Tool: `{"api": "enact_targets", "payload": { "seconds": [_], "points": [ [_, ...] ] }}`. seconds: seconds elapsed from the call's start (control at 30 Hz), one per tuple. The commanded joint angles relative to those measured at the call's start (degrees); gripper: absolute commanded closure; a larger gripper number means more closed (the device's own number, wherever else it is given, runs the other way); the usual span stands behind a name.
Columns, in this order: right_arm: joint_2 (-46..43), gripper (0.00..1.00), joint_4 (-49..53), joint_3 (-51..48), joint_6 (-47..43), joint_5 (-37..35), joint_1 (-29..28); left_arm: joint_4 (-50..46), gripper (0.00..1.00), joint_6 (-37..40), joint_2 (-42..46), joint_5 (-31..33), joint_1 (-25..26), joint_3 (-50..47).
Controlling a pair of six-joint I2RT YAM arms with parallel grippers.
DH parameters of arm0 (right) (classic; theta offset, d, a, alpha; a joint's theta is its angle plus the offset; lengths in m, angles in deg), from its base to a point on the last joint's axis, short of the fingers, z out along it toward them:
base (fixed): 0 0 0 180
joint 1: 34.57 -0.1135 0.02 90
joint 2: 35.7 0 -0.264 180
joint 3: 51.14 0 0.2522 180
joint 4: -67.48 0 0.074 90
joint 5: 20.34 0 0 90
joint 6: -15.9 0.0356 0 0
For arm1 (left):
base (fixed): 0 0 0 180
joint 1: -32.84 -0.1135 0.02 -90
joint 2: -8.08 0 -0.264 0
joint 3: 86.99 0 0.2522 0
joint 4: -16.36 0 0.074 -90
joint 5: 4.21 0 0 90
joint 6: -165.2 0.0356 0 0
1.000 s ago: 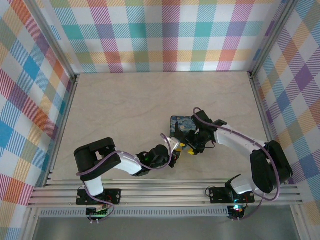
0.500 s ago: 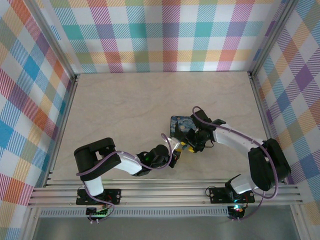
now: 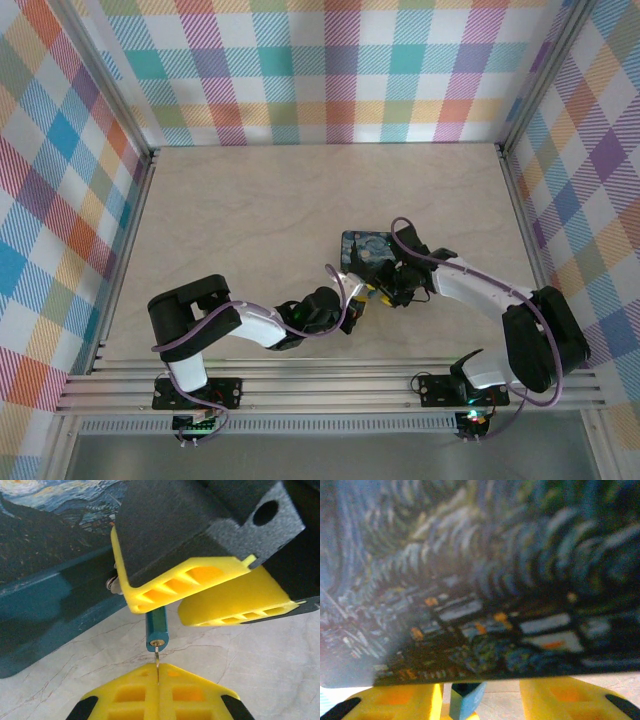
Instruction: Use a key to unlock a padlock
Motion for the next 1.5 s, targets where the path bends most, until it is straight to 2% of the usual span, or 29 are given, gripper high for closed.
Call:
{"api": "enact_targets", "payload": {
  "seconds": [0.0, 0.43, 0.67, 0.87, 0.97, 1.2, 1.47],
  "points": [
    [-0.09, 0.61, -1.12, -0.88, 0.64, 0.17, -0.64, 0.30, 1.00, 1.21, 1.24, -1.00, 0.46, 1.56],
    [-0.12, 1.00, -0.37, 0.20, 0.74, -0.09, -1.72, -2.12, 1.00, 2.56, 1.94, -0.90, 0.44, 1.82],
    [-0.85, 1.00, -1.76, -0.47, 2.05, 0.00, -1.73, -4.69, 1.00, 2.71, 2.05, -1.53, 0.46, 3.14],
    [-5.21, 1.00, -6.45, -5.21, 7.31, -4.18, -1.73, -11.48, 0.60, 2.40, 5.52, -1.37, 0.46, 3.47],
    [-7.21, 1.00, -9.73, -7.91, 10.51, -6.22, -1.71, -17.84, 0.53, 2.04, 8.14, -1.00, 0.29, 3.56],
    [-5.87, 1.00, -13.55, -8.06, 11.71, -6.42, -1.65, -18.04, 0.46, -3.75, 15.88, 1.52, -1.45, -3.83],
    [-6.80, 1.00, -18.43, -9.75, 15.28, -9.92, -1.69, -23.04, 0.44, -5.48, 26.30, 5.42, -3.04, -8.39]
  ]
}}
